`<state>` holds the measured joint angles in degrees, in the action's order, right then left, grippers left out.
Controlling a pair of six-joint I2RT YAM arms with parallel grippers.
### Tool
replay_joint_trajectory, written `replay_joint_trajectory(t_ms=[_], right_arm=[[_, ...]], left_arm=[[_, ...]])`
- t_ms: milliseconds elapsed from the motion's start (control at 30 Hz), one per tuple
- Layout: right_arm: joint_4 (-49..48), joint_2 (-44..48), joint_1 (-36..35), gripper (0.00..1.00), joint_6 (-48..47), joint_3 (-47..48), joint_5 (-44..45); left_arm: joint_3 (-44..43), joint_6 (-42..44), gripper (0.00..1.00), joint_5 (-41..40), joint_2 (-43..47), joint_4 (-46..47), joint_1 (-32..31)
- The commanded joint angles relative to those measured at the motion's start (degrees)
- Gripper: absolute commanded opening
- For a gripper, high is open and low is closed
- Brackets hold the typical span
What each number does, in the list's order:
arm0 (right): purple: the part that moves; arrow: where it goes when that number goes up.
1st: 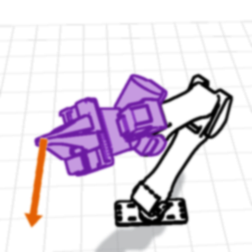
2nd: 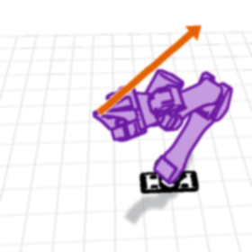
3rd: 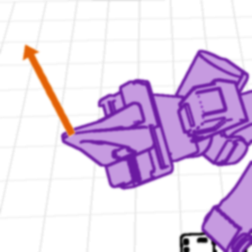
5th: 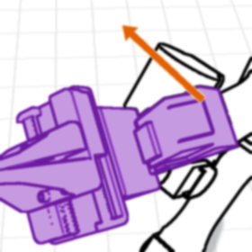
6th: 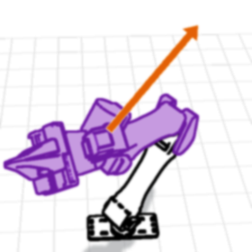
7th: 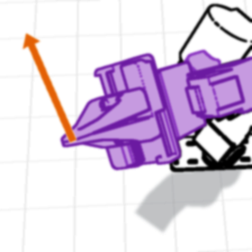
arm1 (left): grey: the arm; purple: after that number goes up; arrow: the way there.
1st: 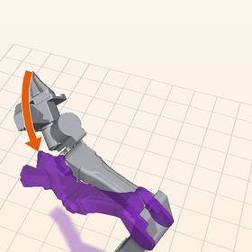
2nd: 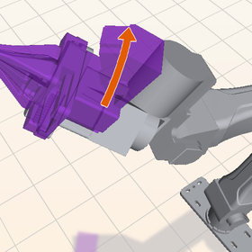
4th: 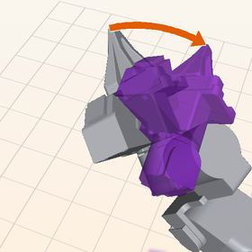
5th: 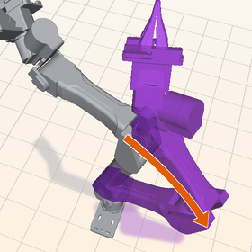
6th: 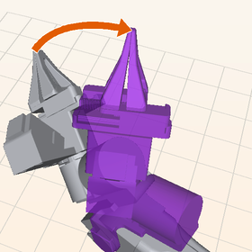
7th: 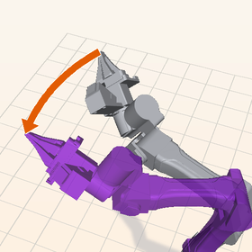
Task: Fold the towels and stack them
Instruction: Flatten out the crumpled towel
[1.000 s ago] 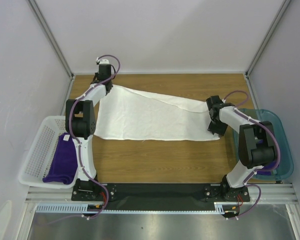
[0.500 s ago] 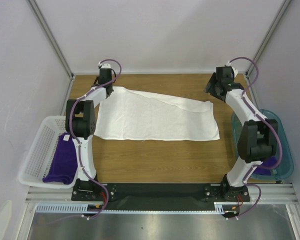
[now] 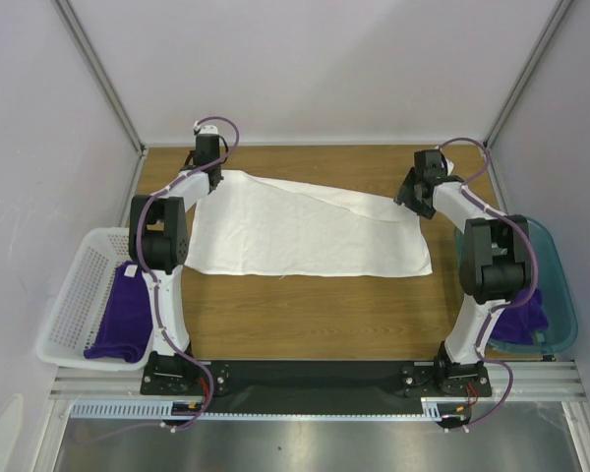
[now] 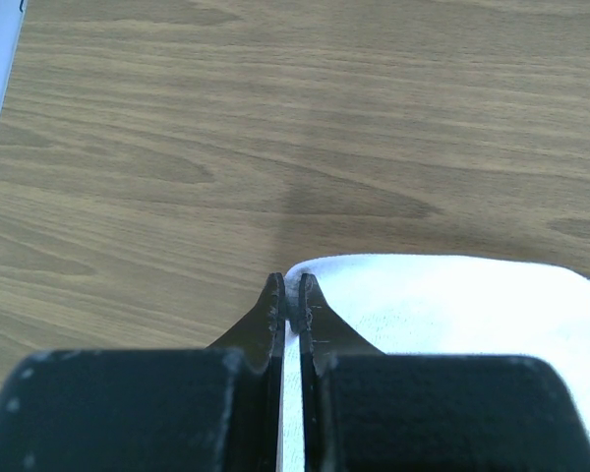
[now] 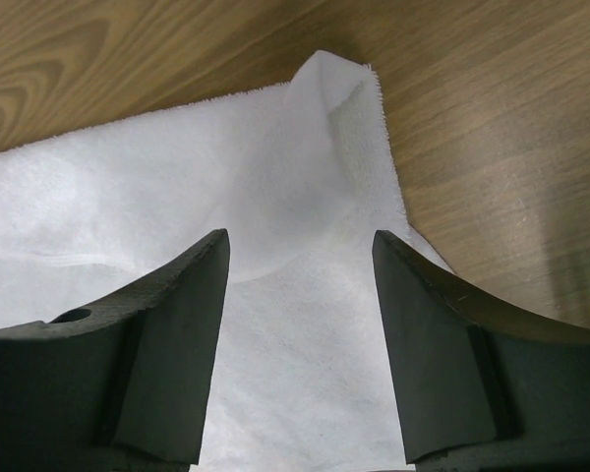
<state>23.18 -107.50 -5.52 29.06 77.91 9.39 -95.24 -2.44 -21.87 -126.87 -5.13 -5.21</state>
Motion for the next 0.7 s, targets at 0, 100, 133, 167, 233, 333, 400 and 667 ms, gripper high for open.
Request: replay_joint_trajectory(t_ms=[0, 100, 133, 167, 233, 333, 400, 667], right_arm=[[-2.17, -0.33, -0.02, 0.64, 1.09, -0.56, 0.63], [-2.70, -1.30, -0.11, 0.64, 1.26, -1.00, 0.28], [-3.05, -2.00, -0.02, 0.63, 1.26, -1.09, 0.19], [-3.40, -2.44, 0.07, 0.61, 1.35, -1.01, 0.11], [-3.58, -3.58, -0.02, 0.54, 1.35, -0.39, -0.16], [-4.19, -4.47, -0.02, 0.49, 1.35, 0.40, -0.42], [-4.55, -5.43, 0.16, 0.47, 0.74, 0.84, -0.42], [-3.76, -6.76, 0.42, 0.11, -0.05, 3.91, 0.28]], left_arm=[[0.23, 1.21, 0.00, -0.46, 1.36, 1.96, 0.47], [0.23, 1.38, 0.00, -0.54, 1.45, 1.96, 0.55], [0.14, 1.47, 0.00, -0.54, 1.45, 1.96, 0.47], [0.14, 1.56, 0.00, -0.54, 1.45, 2.05, 0.47], [0.14, 1.82, 0.01, -0.72, 1.54, 1.96, 0.47], [0.23, 2.17, 0.00, -0.89, 1.62, 2.05, 0.47], [0.32, 2.26, 0.00, -0.98, 1.62, 2.14, 0.55], [-0.03, 2.26, 0.00, -1.42, 1.71, 2.31, 0.55]])
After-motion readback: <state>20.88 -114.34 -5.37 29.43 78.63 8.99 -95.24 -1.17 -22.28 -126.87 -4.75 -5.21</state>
